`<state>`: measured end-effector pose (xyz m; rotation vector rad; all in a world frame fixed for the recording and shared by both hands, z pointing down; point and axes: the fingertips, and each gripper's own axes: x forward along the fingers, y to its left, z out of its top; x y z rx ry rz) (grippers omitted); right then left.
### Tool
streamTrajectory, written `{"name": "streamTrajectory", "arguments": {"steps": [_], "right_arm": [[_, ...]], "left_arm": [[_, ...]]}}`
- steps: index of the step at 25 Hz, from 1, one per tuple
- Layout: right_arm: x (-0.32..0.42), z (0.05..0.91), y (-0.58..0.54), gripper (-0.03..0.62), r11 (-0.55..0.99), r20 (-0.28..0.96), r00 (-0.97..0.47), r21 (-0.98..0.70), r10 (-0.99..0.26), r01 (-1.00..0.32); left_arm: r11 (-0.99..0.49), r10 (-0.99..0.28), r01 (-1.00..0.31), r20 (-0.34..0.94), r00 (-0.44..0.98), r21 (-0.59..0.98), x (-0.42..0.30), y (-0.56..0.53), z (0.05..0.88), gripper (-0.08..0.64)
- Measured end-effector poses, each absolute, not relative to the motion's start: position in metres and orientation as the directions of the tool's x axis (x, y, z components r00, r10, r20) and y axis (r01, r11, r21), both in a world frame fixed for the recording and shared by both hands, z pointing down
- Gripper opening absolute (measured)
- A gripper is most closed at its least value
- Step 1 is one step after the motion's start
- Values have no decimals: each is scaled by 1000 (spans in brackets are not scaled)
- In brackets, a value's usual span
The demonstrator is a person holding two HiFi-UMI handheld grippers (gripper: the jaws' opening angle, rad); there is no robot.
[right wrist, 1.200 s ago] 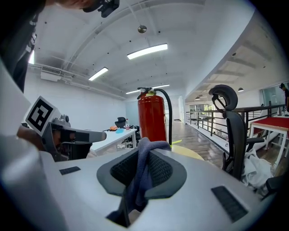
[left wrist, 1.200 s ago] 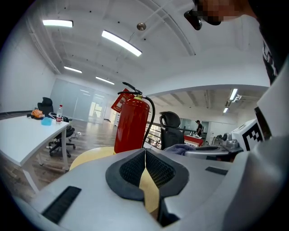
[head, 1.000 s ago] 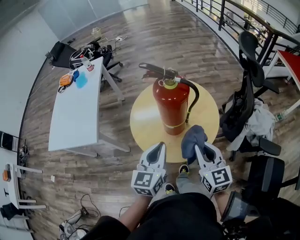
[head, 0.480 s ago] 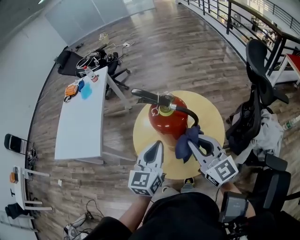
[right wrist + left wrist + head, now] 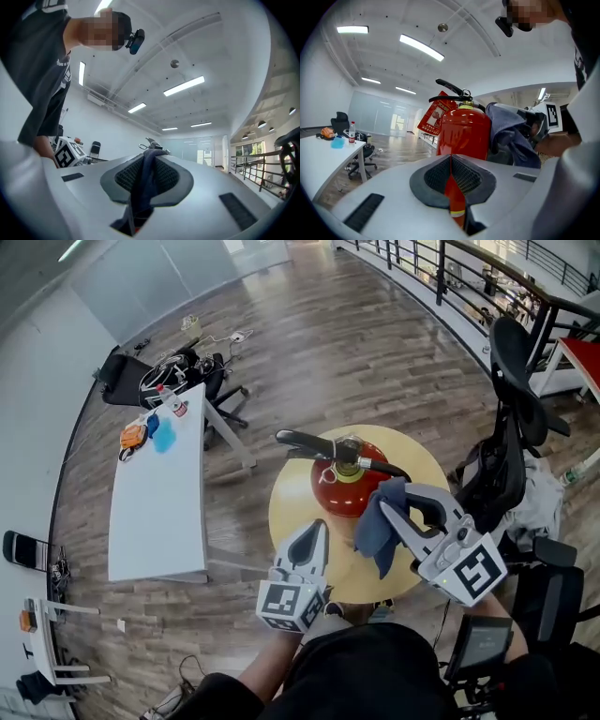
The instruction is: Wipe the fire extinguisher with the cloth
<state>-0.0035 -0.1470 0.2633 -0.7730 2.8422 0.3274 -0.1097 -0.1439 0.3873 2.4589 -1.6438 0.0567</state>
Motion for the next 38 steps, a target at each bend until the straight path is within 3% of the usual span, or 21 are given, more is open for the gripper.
{"name": "streamTrajectory", "arguments": {"steps": [5,9,15,18,21,23,29,35,38], "right_arm": [[1,306,-140,55,792,-252,-776,58,-578,-608],[-4,359,-140,55,778,-7,-784,117,-620,-617],[-11,279,-149,55,717,-11,-740,236,-673,-656],[-40,264,-150,55,702,77,-707,232,-703,-673],[-79,265,-141,55,689,163,-686,364,-709,-626],[-86,263,-146,55,643,154,-646,410,-748,-647],[-43,263,-167,55,570,145,-552,254,-821,-781],[-103,266,-153,55,625,194,-612,443,-767,-643],[-64,266,-155,55,611,149,-599,325,-787,-722]], "left_arm": [[-421,-888,-895,132,440,149,-128,-140,387,25],[-460,-867,-875,133,479,151,-139,-136,388,25],[-517,-838,-843,115,534,150,-148,-128,385,25],[-543,-822,-825,100,560,155,-151,-125,384,25],[-562,-810,-811,93,579,161,-152,-123,384,25],[-568,-805,-806,89,586,165,-156,-122,384,25],[-562,-809,-808,86,581,177,-177,-119,386,25],[-573,-799,-798,89,594,186,-176,-122,390,25],[-580,-793,-791,88,603,192,-174,-117,391,25]]}}
